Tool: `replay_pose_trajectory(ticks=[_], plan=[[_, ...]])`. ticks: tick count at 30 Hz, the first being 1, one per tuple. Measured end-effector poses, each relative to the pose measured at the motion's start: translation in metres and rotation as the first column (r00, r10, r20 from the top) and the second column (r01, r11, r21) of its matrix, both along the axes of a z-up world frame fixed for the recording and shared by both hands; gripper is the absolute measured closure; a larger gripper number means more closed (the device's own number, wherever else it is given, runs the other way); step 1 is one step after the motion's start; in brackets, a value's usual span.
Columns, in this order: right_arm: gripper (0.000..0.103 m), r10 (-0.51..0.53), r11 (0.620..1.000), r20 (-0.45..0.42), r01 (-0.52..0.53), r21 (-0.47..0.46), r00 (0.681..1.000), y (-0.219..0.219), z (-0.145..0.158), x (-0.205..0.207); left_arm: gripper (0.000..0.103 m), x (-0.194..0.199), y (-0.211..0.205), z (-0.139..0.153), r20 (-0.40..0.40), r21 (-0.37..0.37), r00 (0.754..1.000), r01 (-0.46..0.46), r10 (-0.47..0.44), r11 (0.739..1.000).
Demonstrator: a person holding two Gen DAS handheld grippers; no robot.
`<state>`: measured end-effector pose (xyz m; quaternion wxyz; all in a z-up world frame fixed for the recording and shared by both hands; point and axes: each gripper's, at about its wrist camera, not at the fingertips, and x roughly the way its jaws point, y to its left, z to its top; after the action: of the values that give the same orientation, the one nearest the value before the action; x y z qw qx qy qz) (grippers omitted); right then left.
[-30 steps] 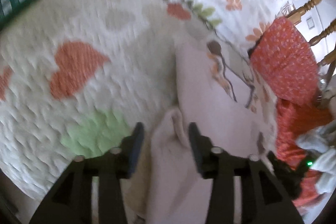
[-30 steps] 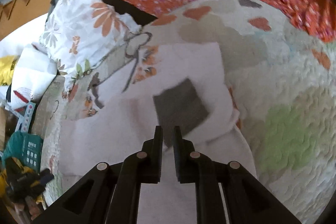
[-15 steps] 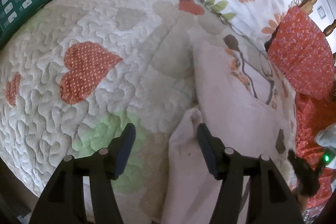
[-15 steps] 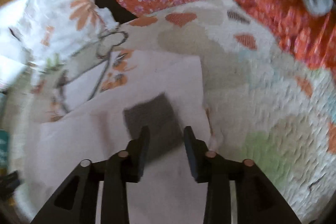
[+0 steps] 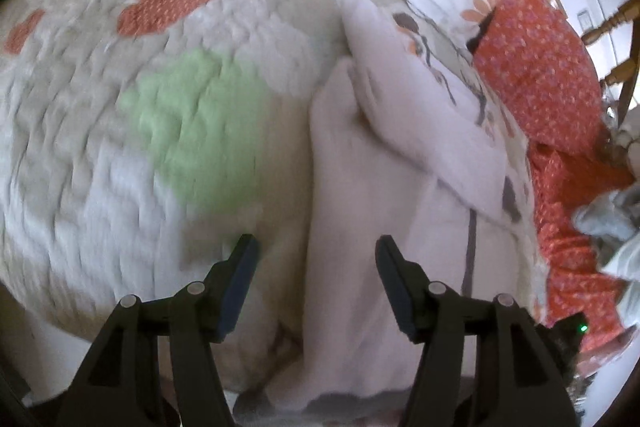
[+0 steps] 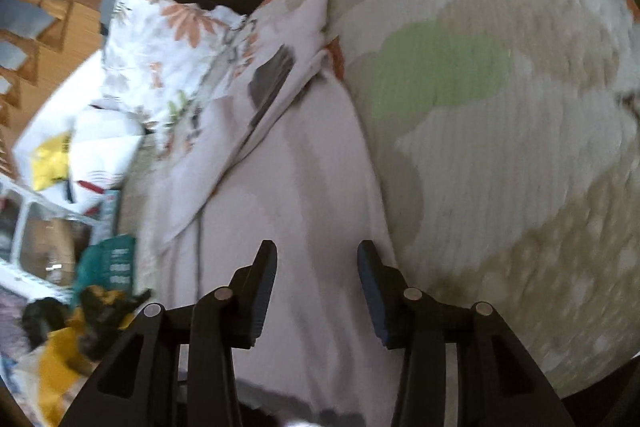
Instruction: Fold small clothes
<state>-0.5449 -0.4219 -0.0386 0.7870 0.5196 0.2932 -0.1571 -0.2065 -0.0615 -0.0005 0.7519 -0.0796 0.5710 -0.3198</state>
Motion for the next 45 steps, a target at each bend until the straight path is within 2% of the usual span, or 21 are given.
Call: replay_pose_trajectory(ticks=[5, 8, 12, 14, 16, 17, 19, 24, 27, 30, 32, 34, 35, 36, 38, 40, 42, 45], plan=[[0.057, 0.068, 0.998, 0.039, -0.068, -0.007, 0.997, 0.020, -0.006, -0.004, 0.043, -0.054, -0.005, -0.013, 0.072, 0.123, 0.997, 0.027, -0.036, 0.992], [0.057, 0.102, 0.995, 0.048, -0.101, -0.020, 0.994, 0.030, -0.006, -0.004, 0.043, -0.074, -0.006, -0.019, 0.091, 0.161, 0.995, 0.037, -0.052, 0.986], [0.057, 0.129, 0.989, 0.104, -0.136, 0.060, 0.986, 0.034, -0.015, -0.011, 0.050, -0.080, 0.006, -0.039, -0.038, 0.081, 0.999, 0.016, -0.013, 0.997], [0.057, 0.131, 0.984, 0.134, -0.145, 0.104, 0.982, 0.036, -0.020, -0.016, 0.055, -0.078, 0.013, -0.041, -0.064, 0.054, 0.998, -0.003, 0.007, 0.999], [0.057, 0.144, 0.976, 0.161, -0.167, 0.138, 0.976, 0.039, -0.023, -0.018, 0.068, -0.077, 0.017, -0.043, -0.080, 0.037, 0.997, -0.016, 0.018, 0.999], [0.057, 0.165, 0.966, 0.176, -0.195, 0.167, 0.970, 0.042, -0.026, -0.016, 0.071, -0.077, 0.019, -0.044, -0.086, 0.032, 0.996, -0.017, 0.020, 0.999], [0.057, 0.198, 0.953, 0.175, -0.231, 0.196, 0.964, 0.051, -0.034, -0.012, 0.078, -0.079, 0.023, -0.045, -0.105, 0.009, 0.994, -0.016, 0.017, 1.000], [0.058, 0.314, 0.926, 0.110, -0.329, 0.183, 0.943, 0.085, -0.046, 0.001, 0.079, -0.086, 0.026, -0.048, -0.121, 0.005, 0.993, -0.008, 0.008, 1.000], [0.060, 0.320, 0.938, 0.059, -0.326, 0.122, 0.945, 0.094, -0.042, 0.000, 0.076, -0.086, 0.027, -0.050, -0.132, 0.003, 0.991, -0.011, 0.012, 1.000], [0.060, 0.234, 0.972, 0.094, -0.236, 0.004, 0.968, 0.080, -0.014, -0.015, 0.070, -0.085, 0.032, -0.052, -0.150, -0.012, 0.988, -0.023, 0.021, 1.000], [0.060, 0.116, 0.991, 0.093, -0.108, -0.083, 0.989, 0.062, 0.003, -0.035, 0.069, -0.084, 0.031, -0.053, -0.149, -0.017, 0.989, -0.025, 0.022, 1.000], [0.057, -0.001, 0.993, 0.066, 0.008, -0.117, 0.998, 0.047, 0.005, -0.050, 0.066, -0.085, 0.032, -0.051, -0.136, -0.024, 0.990, -0.028, 0.024, 0.999], [0.051, -0.058, 0.991, 0.035, 0.062, -0.116, 0.998, 0.040, 0.001, -0.056, 0.064, -0.084, 0.031, -0.049, -0.126, -0.027, 0.992, -0.031, 0.028, 0.999], [0.050, -0.076, 0.991, 0.017, 0.077, -0.106, 0.997, 0.036, -0.003, -0.058, 0.060, -0.084, 0.031, -0.048, -0.120, -0.028, 0.992, -0.033, 0.030, 0.999], [0.050, -0.059, 0.997, 0.011, 0.060, -0.044, 0.998, 0.033, -0.016, -0.055, 0.050, -0.084, 0.030, -0.048, -0.111, -0.020, 0.993, -0.039, 0.036, 0.999], [0.049, -0.013, 0.997, 0.000, 0.013, -0.079, 1.000, 0.040, -0.013, -0.047, 0.040, -0.085, 0.027, -0.053, -0.135, -0.020, 0.990, -0.030, 0.027, 0.999], [0.050, 0.042, 0.996, 0.002, -0.042, -0.080, 0.999, 0.047, -0.011, -0.038, 0.035, -0.088, 0.022, -0.062, -0.181, -0.021, 0.983, 0.003, -0.006, 1.000], [0.050, 0.129, 0.991, 0.051, -0.130, 0.028, 0.990, 0.055, -0.026, -0.027, 0.035, -0.097, 0.015, -0.068, -0.204, -0.007, 0.978, 0.048, -0.048, 0.999]])
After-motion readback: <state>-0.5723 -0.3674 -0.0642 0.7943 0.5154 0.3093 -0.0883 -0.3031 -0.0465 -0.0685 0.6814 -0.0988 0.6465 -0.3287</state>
